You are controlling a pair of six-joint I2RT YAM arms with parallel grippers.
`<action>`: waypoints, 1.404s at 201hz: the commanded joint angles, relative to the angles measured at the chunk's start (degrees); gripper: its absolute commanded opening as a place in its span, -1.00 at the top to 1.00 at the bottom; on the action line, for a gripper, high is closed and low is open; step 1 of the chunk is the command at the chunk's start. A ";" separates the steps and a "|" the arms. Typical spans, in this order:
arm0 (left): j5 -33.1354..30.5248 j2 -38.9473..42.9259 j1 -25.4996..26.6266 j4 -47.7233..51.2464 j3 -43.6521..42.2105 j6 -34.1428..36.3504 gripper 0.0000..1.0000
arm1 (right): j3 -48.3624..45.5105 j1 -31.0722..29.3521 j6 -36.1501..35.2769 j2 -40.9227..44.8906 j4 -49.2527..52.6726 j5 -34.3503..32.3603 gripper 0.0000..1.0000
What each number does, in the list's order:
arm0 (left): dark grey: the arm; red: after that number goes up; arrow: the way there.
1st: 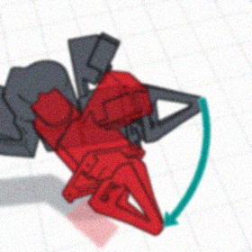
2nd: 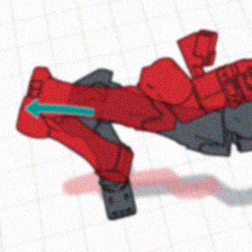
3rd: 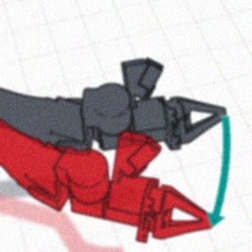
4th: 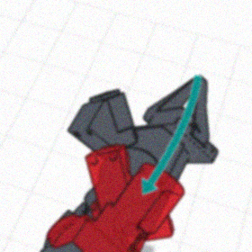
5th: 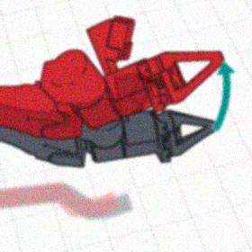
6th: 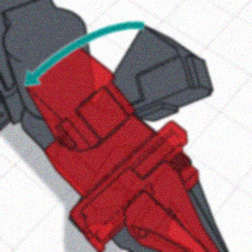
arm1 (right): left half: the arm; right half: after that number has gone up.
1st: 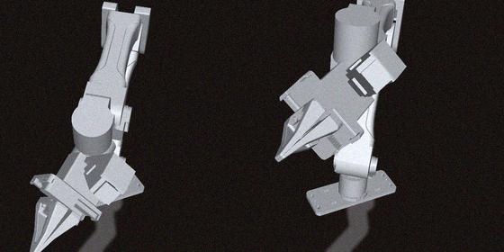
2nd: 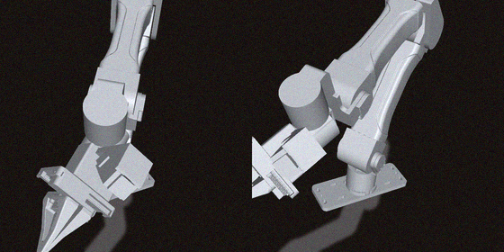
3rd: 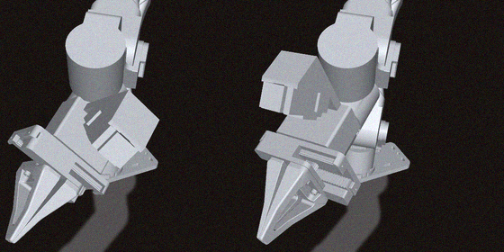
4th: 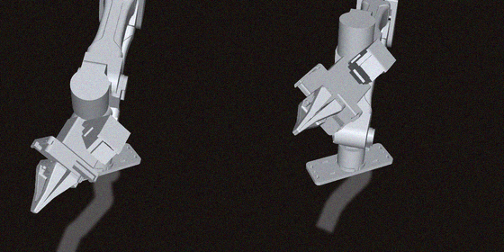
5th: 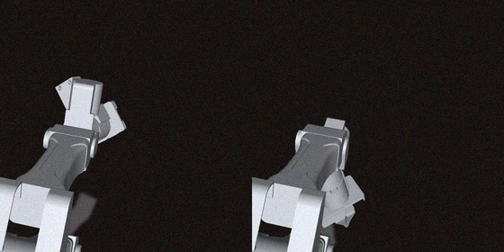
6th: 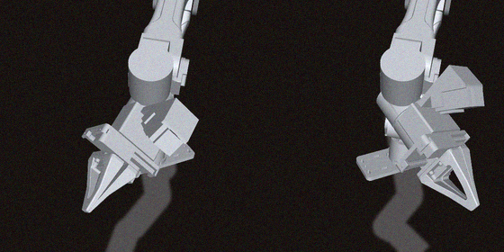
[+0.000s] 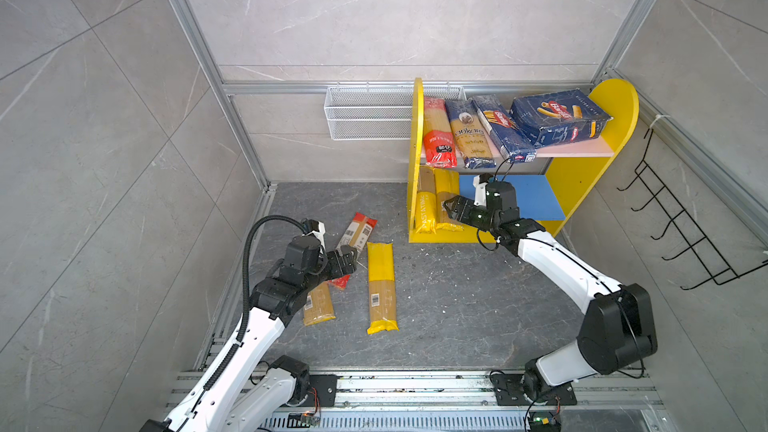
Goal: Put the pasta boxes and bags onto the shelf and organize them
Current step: 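Withdraw the right gripper from the shelf and lower it toward the floor bags, then close the right gripper on the yellow spaghetti bag nearest the robot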
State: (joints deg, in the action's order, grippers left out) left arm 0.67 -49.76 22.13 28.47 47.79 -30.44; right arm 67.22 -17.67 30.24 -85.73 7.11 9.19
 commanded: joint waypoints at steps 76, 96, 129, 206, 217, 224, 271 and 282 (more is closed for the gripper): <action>2.96 7.89 -0.33 1.67 -8.32 -4.86 -1.00 | -22.03 -16.42 2.42 22.51 9.53 -17.57 -0.68; 2.87 10.50 -0.26 2.59 -10.05 -5.85 -0.99 | -25.70 -23.12 6.13 24.85 9.81 -20.15 -0.69; 2.06 14.54 -0.33 5.77 -9.93 -6.30 -1.00 | -25.67 -34.23 9.77 19.93 9.30 -24.79 -0.72; -0.54 18.64 -0.33 13.50 -5.18 -5.00 -1.00 | -10.23 -49.74 13.26 -9.16 3.18 -29.72 -0.99; -1.07 19.40 -0.33 14.61 -4.78 -4.79 -1.00 | -7.81 -51.12 13.44 -12.43 3.21 -31.69 -0.99; -1.42 19.81 -0.31 15.21 -4.67 -4.59 -1.00 | -6.64 -51.93 13.46 -14.12 3.21 -33.17 -0.99; -3.88 21.28 -0.33 14.93 -5.33 -4.44 -1.00 | -3.20 -54.14 14.25 -22.74 0.55 -37.88 -0.99; -3.83 21.15 -0.32 14.52 -5.49 -4.48 -1.00 | -2.64 -54.38 14.41 -24.27 0.62 -38.44 -0.99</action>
State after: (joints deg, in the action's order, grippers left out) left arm -1.63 -28.91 22.13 43.33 41.12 -35.77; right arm 62.81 -71.64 43.16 -106.54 8.75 -25.23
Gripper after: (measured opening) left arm 0.998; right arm 0.994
